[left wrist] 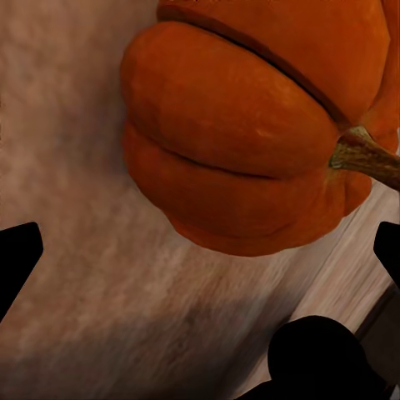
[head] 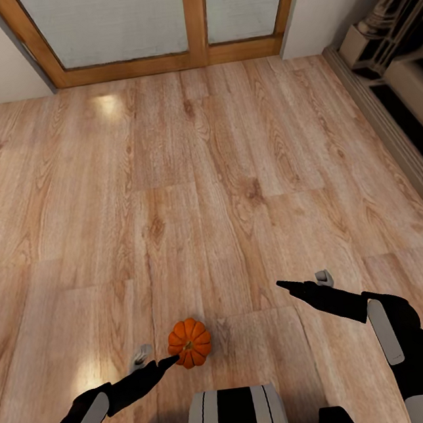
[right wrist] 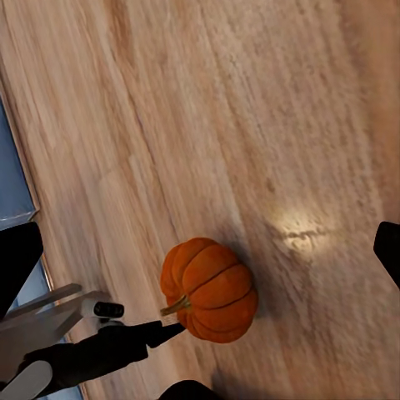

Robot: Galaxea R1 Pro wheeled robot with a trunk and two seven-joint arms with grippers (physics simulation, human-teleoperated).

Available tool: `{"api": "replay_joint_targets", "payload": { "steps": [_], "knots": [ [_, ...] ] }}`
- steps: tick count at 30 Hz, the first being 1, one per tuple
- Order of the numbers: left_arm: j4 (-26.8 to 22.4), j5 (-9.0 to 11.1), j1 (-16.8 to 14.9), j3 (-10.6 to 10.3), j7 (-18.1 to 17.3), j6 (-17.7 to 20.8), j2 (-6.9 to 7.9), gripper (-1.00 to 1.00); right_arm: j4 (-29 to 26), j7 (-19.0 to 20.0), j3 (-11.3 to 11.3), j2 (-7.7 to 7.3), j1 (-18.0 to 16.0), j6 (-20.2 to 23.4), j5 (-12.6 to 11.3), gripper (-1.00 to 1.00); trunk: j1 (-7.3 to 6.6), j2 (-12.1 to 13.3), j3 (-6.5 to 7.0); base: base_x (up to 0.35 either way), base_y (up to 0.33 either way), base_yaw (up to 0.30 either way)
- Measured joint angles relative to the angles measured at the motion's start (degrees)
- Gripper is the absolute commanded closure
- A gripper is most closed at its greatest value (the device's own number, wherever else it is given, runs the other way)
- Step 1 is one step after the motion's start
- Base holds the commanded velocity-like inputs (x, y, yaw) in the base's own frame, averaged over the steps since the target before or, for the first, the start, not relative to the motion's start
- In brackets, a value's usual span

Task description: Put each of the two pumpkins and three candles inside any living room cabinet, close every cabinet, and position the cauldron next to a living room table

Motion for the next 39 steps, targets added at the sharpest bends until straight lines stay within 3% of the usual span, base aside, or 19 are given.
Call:
{"api": "replay_joint_targets", "payload": {
  "steps": [35, 39],
  "knots": [
    [0.2, 0.0, 0.0, 0.4, 0.0, -0.6, 0.10, -1.00, 0.0, 0.0, 0.0, -0.03, 0.0, 0.0, 0.0, -1.00, 0.00, 0.0, 0.00, 0.024, -0.029, 0.000],
    [0.2, 0.0, 0.0, 1.4, 0.0, -0.6, 0.11, -1.00, 0.0, 0.0, 0.0, -0.07, 0.0, 0.0, 0.0, -1.00, 0.00, 0.0, 0.00, 0.002, -0.001, 0.000]
  ]
}}
